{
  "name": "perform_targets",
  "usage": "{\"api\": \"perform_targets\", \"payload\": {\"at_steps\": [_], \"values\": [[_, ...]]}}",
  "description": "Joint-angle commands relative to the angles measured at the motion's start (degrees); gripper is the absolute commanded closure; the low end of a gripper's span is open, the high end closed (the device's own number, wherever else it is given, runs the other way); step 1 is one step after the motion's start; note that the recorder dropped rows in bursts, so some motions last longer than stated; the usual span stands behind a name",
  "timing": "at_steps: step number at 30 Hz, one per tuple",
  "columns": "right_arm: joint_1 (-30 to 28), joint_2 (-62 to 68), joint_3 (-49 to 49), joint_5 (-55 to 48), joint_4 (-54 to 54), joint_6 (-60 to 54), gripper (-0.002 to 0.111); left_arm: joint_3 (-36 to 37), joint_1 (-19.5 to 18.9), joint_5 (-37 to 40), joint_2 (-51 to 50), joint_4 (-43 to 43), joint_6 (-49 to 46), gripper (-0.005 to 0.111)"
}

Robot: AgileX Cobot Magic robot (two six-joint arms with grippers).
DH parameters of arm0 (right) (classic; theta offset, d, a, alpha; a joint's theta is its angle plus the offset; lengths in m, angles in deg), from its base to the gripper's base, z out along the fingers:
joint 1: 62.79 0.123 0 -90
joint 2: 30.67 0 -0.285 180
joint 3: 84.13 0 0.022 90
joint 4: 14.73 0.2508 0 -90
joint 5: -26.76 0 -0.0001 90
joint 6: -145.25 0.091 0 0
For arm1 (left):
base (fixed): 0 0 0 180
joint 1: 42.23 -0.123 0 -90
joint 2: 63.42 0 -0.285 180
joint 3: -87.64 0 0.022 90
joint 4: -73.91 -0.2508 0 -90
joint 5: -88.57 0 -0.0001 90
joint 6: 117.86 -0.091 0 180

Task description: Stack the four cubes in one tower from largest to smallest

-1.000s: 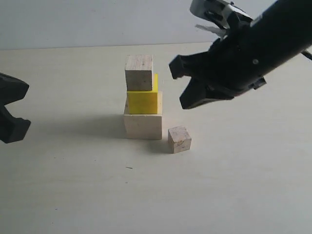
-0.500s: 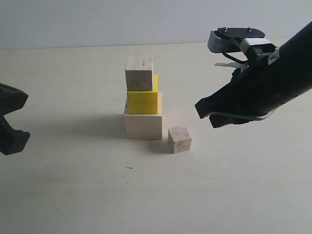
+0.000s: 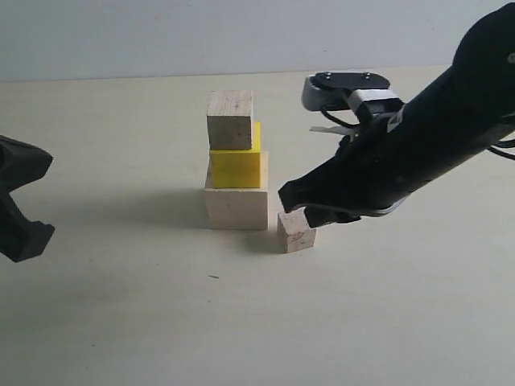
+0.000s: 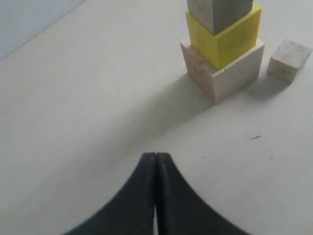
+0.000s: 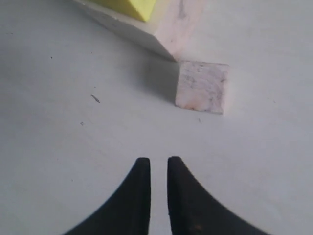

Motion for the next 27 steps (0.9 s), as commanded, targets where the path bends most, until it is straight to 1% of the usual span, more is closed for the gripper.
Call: {"api": "perform_targets", "payload": {"at_steps": [1, 4, 6, 9, 15, 16, 19, 24, 26, 27], "values": [[4.5, 0.4, -1.0, 6.3, -8.8, 9.1, 0.094, 0.9, 0.1, -0.9, 0.3, -0.5, 0.1, 0.107], [7.0, 2.1, -1.8, 7.4, -18.0, 18.0, 0.094, 0.9, 0.1, -1.0, 0.3, -0.5, 0.1, 0.107], [7.3, 4.0, -2.2, 7.5, -23.1, 24.1, 0.094, 0.9, 0.1, -1.2, 0.3, -0.5, 0.1, 0.107], [7.3, 6.7, -2.3, 8.6, -27.8, 29.6, 0.093, 0.9, 0.1, -1.3, 0.3, -0.5, 0.1, 0.107], [7.3, 8.8, -2.3, 13.4, -27.7, 31.4, 0.093, 0.9, 0.1, -1.7, 0.3, -0.7, 0.1, 0.107], [7.3, 8.9, -2.3, 13.9, -27.7, 31.4, 0.091, 0.9, 0.1, -1.9, 0.3, -0.7, 0.1, 0.107], [7.3, 8.9, -2.3, 15.4, -27.8, 31.4, 0.08, 0.9, 0.1, -2.0, 0.3, -0.8, 0.1, 0.107], [7.3, 8.9, -2.3, 17.5, -28.2, 31.2, 0.051, 0.9, 0.1, -2.2, 0.3, -0.8, 0.1, 0.107], [7.3, 8.9, -2.3, 17.9, -28.2, 30.9, 0.042, 0.9, 0.1, -2.2, 0.3, -0.8, 0.1, 0.107], [7.3, 9.0, -2.3, 18.1, -28.2, 30.7, 0.039, 0.9, 0.1, -2.2, 0.3, -0.8, 0.1, 0.107]]}}
